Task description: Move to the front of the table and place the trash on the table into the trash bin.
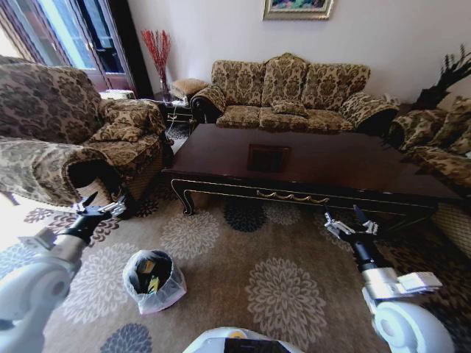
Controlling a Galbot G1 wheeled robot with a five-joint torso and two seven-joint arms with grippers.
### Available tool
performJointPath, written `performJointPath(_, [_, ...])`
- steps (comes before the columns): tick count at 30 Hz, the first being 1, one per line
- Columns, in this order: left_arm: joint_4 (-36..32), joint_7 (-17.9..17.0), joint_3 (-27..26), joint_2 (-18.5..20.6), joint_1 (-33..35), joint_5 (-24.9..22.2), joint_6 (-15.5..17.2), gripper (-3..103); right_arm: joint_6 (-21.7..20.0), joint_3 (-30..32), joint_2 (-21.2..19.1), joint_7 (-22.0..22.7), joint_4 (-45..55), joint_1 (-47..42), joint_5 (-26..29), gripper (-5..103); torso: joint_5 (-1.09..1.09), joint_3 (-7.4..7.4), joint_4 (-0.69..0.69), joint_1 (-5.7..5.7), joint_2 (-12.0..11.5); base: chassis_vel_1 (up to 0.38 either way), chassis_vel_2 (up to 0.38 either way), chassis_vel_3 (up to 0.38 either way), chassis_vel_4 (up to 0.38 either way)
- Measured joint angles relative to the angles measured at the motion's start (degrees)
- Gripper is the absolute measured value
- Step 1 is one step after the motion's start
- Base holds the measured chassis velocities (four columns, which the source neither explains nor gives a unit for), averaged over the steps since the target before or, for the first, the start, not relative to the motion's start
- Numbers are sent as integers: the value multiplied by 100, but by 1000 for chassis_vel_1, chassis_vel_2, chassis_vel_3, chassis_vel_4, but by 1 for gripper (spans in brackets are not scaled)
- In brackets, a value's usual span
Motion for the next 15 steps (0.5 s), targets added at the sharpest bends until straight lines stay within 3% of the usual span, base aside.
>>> performJointPath(5, [-524, 43, 469, -870, 380, 431, -410, 100, -183, -92, 278, 44, 198, -20, -279, 100, 0, 0, 1, 0, 0, 0, 0, 0, 0])
performJointPath(7, [-555, 70, 535, -928, 434, 467, -479, 100, -199, -106, 299, 76, 199, -20, -312, 100, 1, 0, 2, 0, 0, 0, 0, 0, 0])
performJointPath(9, [-569, 162, 797, -1046, 500, 808, -701, 100, -251, -108, 357, 177, 182, -19, -398, 100, 1, 0, 1, 0, 0, 0, 0, 0, 0])
performJointPath(15, [-547, 251, 1126, -1025, 389, 1086, -716, 100, -255, 62, 411, 158, 97, -111, -467, 100, 0, 1, -2, 0, 0, 0, 0, 0, 0])
